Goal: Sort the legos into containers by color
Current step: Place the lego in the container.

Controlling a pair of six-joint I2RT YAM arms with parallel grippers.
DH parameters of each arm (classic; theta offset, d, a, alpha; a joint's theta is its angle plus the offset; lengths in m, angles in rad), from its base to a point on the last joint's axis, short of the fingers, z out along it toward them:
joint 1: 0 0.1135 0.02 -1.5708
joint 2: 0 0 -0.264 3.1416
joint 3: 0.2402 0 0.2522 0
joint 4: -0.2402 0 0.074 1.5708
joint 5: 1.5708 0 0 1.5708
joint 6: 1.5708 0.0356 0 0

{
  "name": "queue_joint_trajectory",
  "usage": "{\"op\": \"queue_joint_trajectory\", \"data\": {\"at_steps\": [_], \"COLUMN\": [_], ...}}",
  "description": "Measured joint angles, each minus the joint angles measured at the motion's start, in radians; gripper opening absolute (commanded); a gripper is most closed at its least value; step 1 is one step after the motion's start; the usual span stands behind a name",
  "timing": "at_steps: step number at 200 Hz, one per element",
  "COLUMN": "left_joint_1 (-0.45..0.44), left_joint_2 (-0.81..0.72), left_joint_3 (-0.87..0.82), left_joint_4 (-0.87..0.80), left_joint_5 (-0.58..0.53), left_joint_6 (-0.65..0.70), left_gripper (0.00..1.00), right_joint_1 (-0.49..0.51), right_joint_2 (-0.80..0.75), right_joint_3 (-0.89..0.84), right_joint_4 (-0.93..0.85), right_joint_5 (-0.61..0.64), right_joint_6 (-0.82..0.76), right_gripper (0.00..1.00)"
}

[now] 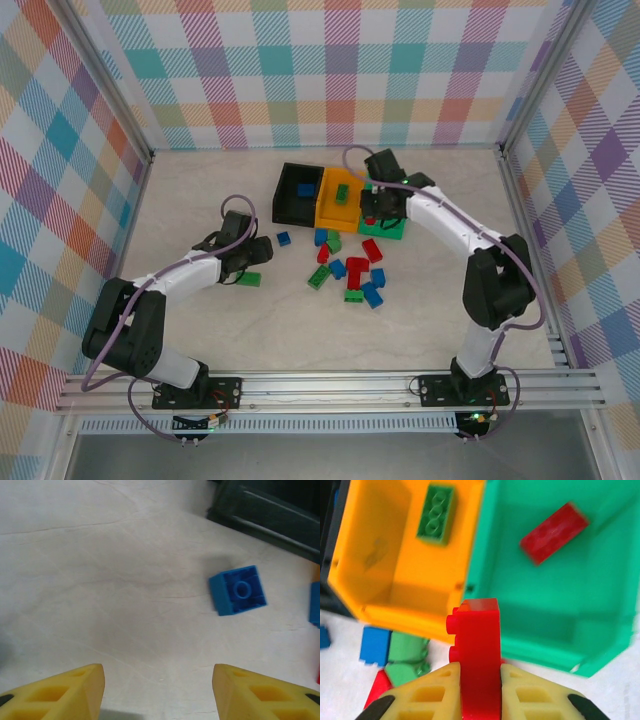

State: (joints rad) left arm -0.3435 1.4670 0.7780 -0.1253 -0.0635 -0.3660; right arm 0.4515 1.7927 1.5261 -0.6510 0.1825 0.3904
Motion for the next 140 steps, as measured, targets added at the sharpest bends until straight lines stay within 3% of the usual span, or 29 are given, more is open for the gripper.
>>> {"op": "queue_joint_trajectory", "data": {"at_steps": [14,25,50,84,140], "left_joint_1": [0.0,0.0,-0.002,-0.04,-0.145], "left_joint_2": [-0.004,-0.006,-0.005,0.035,0.185], "left_joint_3": [-0.016,-0.03,-0.058,-0.043,0.089], "left_joint_4": [0.032,0.063,0.135,0.197,0.159], "left_joint_5": [0.052,0.1,0.222,0.339,0.369], "left_joint_6": [0.009,0.016,0.026,0.054,0.11], "left_gripper": [0.6,0.6,0.61,0.61,0.6], "right_joint_1": [-0.04,-0.066,-0.077,-0.065,-0.06], "right_joint_2": [0.012,0.032,0.058,0.042,-0.15], "right_joint_3": [0.031,0.064,0.066,-0.08,-0.347], "right_joint_4": [-0.001,-0.001,0.018,0.068,0.093], "right_joint_5": [-0.002,-0.005,-0.037,-0.1,-0.149], "right_joint_6": [-0.011,-0.016,-0.029,-0.029,-0.058], "right_gripper": [0.42,0.47,0.48,0.48,0.48]}}
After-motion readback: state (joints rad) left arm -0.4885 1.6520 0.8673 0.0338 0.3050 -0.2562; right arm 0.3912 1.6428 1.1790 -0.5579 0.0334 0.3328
